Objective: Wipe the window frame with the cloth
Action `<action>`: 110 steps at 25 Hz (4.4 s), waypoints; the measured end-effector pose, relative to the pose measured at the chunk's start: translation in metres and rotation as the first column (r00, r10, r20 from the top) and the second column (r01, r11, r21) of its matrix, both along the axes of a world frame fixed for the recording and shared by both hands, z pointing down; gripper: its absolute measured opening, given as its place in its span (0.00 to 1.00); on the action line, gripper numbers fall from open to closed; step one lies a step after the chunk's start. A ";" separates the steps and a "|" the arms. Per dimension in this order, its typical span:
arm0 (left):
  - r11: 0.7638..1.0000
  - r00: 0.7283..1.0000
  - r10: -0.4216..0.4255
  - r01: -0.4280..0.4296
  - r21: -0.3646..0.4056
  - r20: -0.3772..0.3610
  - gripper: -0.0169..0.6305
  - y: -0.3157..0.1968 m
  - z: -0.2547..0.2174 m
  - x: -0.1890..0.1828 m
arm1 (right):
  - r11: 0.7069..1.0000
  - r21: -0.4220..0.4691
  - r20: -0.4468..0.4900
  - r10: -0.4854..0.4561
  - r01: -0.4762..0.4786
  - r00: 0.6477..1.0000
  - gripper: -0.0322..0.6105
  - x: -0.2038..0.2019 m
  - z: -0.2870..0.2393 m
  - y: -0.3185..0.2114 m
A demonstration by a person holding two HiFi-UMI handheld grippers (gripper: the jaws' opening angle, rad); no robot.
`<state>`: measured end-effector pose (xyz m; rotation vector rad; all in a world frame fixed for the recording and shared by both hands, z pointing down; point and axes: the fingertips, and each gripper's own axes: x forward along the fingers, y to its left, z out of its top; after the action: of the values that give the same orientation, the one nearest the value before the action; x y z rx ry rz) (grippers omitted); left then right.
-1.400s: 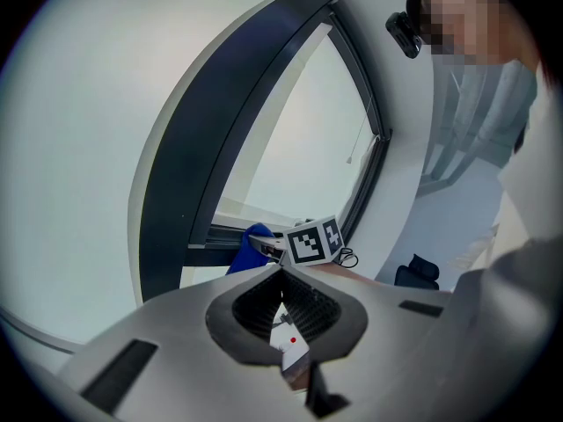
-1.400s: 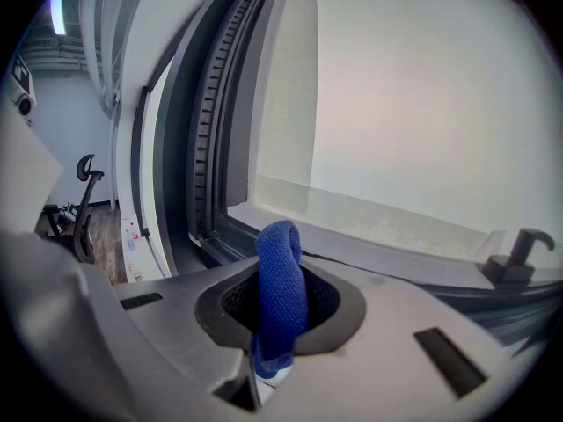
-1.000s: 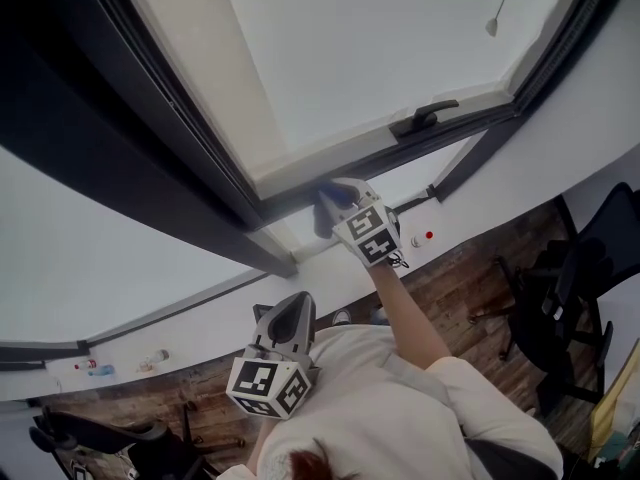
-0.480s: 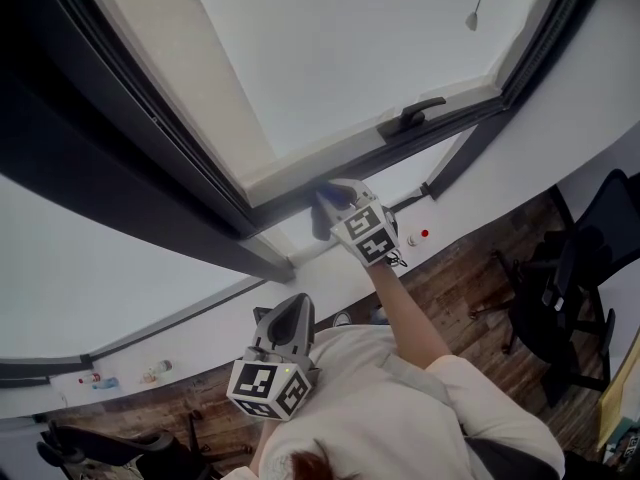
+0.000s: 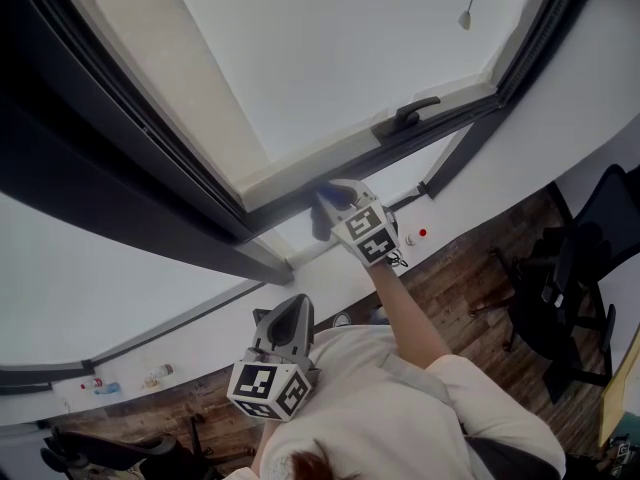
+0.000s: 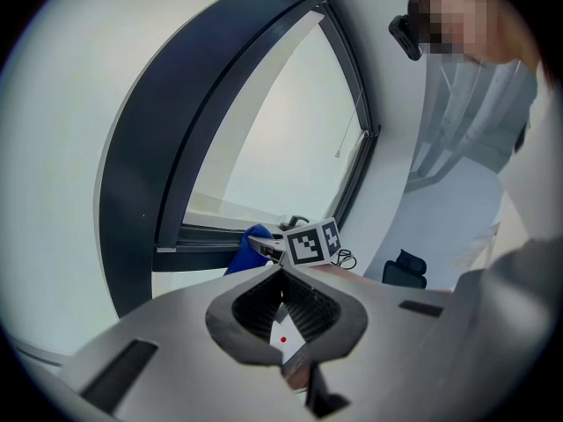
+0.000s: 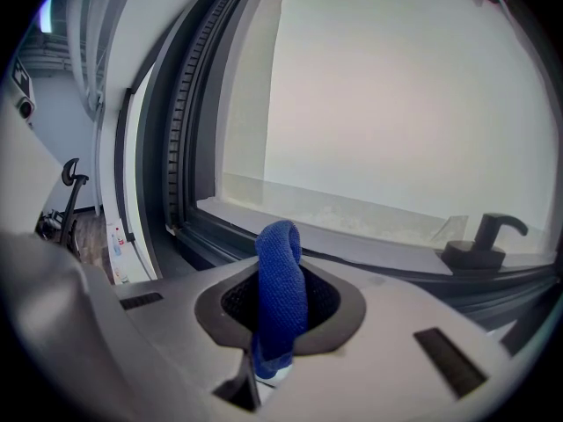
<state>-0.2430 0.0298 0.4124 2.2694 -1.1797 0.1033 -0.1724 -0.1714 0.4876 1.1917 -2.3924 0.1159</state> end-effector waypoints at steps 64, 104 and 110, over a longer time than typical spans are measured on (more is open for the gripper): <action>1.000 1.000 0.015 -0.015 -0.016 0.001 0.03 -0.019 0.001 0.045 | 1.000 -0.001 0.021 0.016 -0.016 1.000 0.13 0.058 -0.002 -0.017; 1.000 0.999 -0.019 0.019 -0.021 0.027 0.03 -0.029 0.002 0.084 | 1.000 0.000 0.058 0.019 -0.019 0.998 0.13 0.104 -0.004 -0.029; 1.000 1.000 -0.007 0.008 -0.028 0.020 0.04 -0.036 0.000 0.103 | 1.000 -0.005 0.054 -0.009 0.010 0.999 0.13 0.110 -0.003 -0.031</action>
<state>-0.1404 -0.0065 0.4125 2.2442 -1.1899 0.1395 -0.0621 -0.2023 0.4841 1.1889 -2.4420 0.1534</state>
